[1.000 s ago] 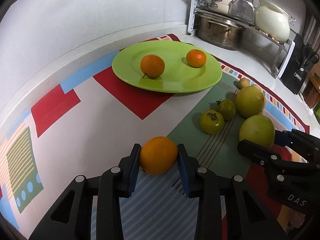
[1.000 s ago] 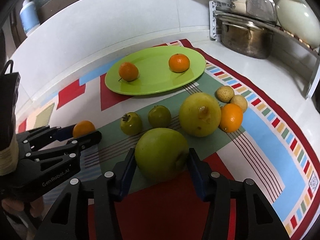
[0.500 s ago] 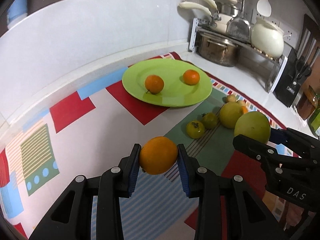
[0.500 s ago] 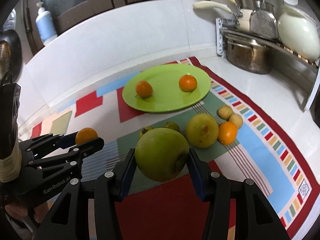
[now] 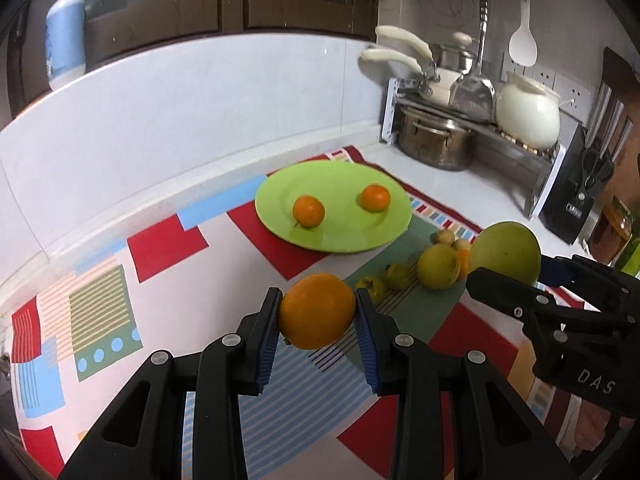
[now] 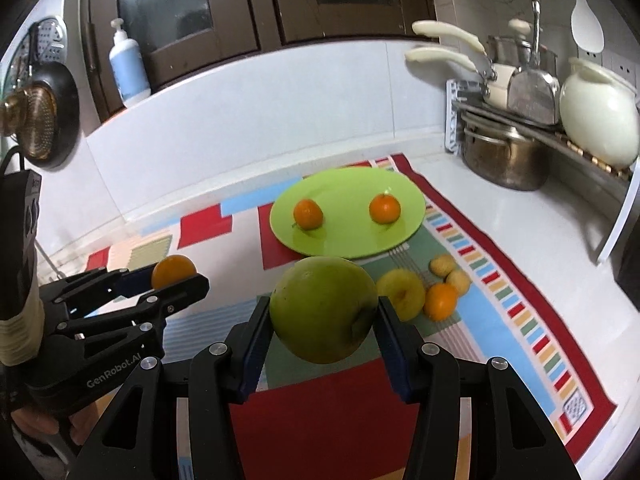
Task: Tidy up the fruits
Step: 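Carry the orange and green apple onto the green plate and release both, then withdraw both open tools from the plate, then grasp a dark green tomato with the left tool while the right tool grasps the large yellow-green fruit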
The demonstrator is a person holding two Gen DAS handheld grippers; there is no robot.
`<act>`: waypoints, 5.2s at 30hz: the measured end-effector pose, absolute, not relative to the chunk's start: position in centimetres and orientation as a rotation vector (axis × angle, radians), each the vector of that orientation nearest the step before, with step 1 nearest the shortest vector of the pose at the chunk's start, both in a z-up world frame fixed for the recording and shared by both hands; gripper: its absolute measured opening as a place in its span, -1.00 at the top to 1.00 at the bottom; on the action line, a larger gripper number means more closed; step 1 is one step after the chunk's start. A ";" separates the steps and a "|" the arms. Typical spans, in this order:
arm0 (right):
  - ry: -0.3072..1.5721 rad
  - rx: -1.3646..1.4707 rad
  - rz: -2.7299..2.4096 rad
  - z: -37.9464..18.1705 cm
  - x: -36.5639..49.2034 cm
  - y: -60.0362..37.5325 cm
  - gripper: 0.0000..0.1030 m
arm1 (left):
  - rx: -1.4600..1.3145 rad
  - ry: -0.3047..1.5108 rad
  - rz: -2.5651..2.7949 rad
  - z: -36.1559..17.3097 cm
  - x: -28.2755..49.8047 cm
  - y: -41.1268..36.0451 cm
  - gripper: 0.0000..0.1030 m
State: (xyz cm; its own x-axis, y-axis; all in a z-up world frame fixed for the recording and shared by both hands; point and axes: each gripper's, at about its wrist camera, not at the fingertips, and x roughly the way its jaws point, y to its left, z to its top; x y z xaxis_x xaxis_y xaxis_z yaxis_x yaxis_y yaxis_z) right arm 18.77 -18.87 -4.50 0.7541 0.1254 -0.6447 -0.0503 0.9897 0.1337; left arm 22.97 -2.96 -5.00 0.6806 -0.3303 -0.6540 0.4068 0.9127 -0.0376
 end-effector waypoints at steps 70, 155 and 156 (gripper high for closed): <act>0.843 0.034 0.252 -8.4 44.9 -25.6 -0.15 | 0.119 0.910 -0.382 -9.7 45.8 -11.1 0.15; 0.778 -0.325 0.165 -10.2 23.5 -22.7 -0.48 | 0.320 0.757 -0.446 -12.2 25.8 -9.8 -0.48; 0.781 -0.328 0.171 -10.4 23.7 -22.7 -0.48 | 0.323 0.761 -0.448 -12.4 26.0 -10.0 -0.47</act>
State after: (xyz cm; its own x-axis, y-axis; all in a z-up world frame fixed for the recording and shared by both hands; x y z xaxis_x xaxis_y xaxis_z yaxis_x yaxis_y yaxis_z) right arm 23.70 -22.69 -10.36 0.6997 0.0305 -0.7138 -0.2713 0.9356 -0.2260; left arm 26.01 -9.98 -12.43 0.6376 -0.2707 -0.7212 0.4993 0.8582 0.1193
